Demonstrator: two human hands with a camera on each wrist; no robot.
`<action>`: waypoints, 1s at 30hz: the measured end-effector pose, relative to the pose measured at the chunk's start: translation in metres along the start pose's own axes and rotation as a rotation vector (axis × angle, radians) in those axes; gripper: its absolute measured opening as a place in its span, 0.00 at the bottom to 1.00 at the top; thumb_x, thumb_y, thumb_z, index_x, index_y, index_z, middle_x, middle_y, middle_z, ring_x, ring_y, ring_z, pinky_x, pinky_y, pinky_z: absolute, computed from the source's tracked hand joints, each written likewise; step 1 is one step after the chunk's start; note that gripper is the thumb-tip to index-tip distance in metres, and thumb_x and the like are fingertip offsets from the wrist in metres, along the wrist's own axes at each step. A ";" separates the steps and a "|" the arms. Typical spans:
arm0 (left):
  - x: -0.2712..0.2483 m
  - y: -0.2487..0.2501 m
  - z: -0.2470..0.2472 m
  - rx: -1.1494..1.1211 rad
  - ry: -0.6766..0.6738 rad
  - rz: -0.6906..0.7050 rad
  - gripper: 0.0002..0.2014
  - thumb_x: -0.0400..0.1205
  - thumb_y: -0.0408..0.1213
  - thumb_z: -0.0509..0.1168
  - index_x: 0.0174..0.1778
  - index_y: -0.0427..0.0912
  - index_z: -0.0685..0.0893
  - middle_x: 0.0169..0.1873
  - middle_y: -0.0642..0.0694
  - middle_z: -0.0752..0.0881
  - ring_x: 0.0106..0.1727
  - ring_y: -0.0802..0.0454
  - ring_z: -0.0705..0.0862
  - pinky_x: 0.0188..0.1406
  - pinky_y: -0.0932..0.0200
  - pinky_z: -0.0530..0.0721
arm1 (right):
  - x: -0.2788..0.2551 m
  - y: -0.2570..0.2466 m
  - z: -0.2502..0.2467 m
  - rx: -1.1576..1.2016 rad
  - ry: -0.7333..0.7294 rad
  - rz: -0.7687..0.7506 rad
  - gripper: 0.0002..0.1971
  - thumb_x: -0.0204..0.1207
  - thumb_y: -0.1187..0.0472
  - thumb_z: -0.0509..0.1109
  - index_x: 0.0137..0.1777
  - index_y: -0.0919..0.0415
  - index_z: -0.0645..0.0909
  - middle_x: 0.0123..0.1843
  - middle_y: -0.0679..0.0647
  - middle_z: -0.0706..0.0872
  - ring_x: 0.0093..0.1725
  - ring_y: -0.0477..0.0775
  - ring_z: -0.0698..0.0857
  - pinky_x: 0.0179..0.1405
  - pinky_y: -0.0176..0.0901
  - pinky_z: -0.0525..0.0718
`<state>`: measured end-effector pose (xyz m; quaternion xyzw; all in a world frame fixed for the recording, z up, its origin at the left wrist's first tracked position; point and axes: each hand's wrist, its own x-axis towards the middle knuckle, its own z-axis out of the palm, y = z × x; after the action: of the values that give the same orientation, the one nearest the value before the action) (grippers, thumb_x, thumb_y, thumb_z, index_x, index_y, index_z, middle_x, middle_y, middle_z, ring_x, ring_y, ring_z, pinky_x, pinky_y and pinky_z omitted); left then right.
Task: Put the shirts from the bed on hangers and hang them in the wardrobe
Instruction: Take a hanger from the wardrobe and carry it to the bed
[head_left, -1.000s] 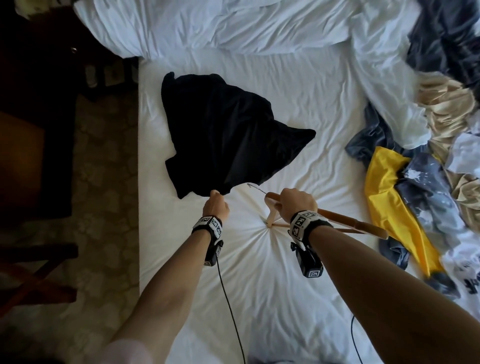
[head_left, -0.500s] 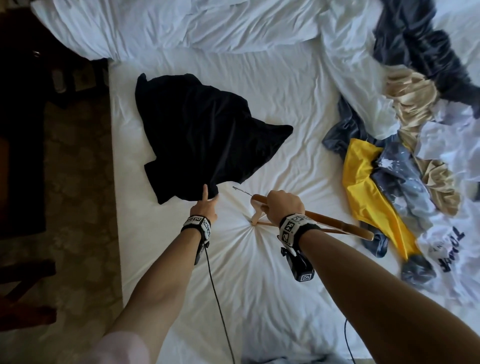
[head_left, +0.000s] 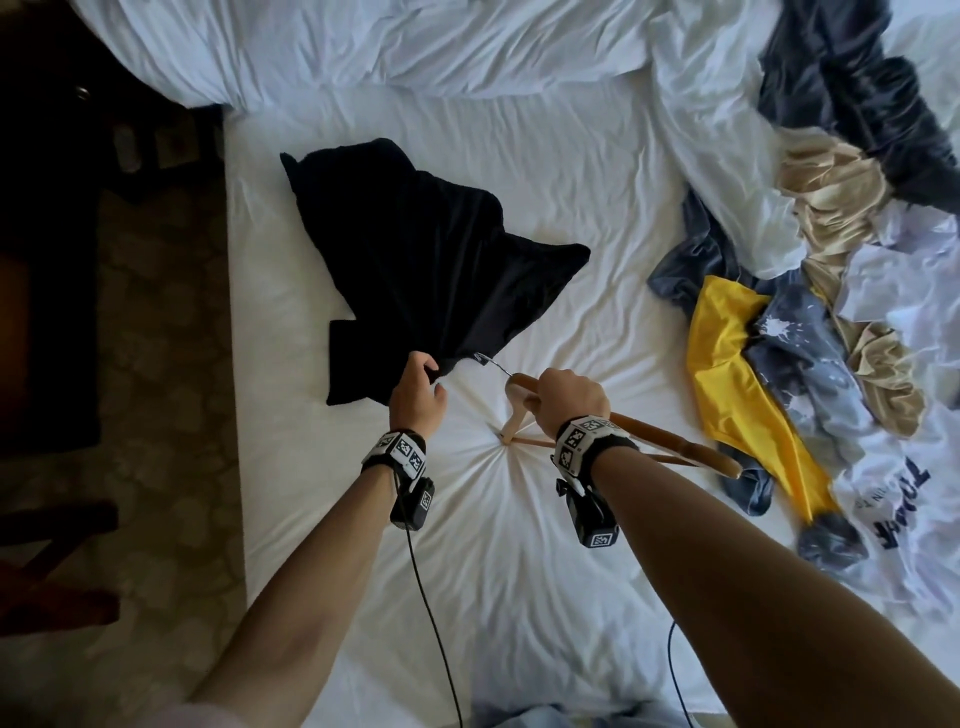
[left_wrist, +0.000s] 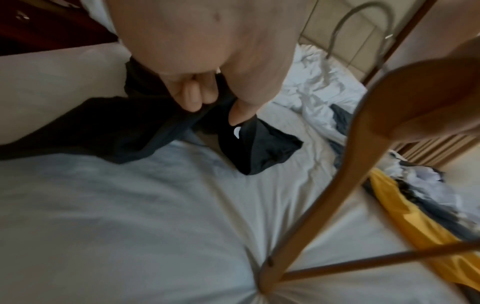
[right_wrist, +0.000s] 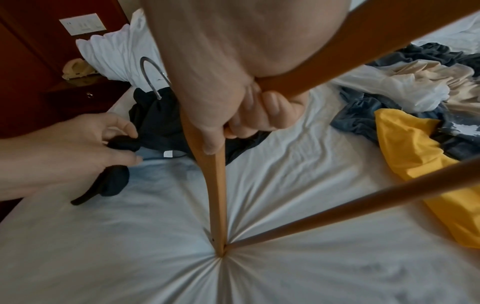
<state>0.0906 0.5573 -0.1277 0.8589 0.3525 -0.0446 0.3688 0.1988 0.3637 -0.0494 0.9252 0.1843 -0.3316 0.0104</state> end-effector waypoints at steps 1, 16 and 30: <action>-0.009 0.006 0.000 -0.001 -0.011 0.013 0.15 0.81 0.25 0.67 0.60 0.41 0.75 0.49 0.46 0.84 0.48 0.38 0.88 0.45 0.48 0.82 | -0.002 0.001 -0.001 0.009 0.001 0.005 0.12 0.88 0.47 0.70 0.50 0.56 0.79 0.43 0.52 0.83 0.42 0.58 0.83 0.42 0.49 0.77; -0.147 0.089 -0.050 0.142 0.173 -0.046 0.05 0.80 0.33 0.69 0.49 0.42 0.88 0.42 0.40 0.91 0.48 0.33 0.87 0.45 0.43 0.86 | -0.084 0.050 0.040 0.327 -0.050 0.059 0.12 0.89 0.49 0.67 0.54 0.58 0.82 0.51 0.57 0.86 0.51 0.63 0.87 0.47 0.49 0.78; -0.311 0.250 -0.117 -0.099 0.425 0.077 0.07 0.72 0.33 0.77 0.42 0.41 0.85 0.37 0.50 0.89 0.41 0.48 0.88 0.44 0.46 0.90 | -0.255 0.168 0.000 1.197 0.227 0.345 0.23 0.81 0.45 0.73 0.57 0.67 0.81 0.56 0.67 0.91 0.54 0.69 0.92 0.54 0.55 0.90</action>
<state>-0.0034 0.3372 0.2127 0.8426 0.3912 0.1689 0.3294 0.0761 0.1222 0.0908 0.8166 -0.1850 -0.2707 -0.4750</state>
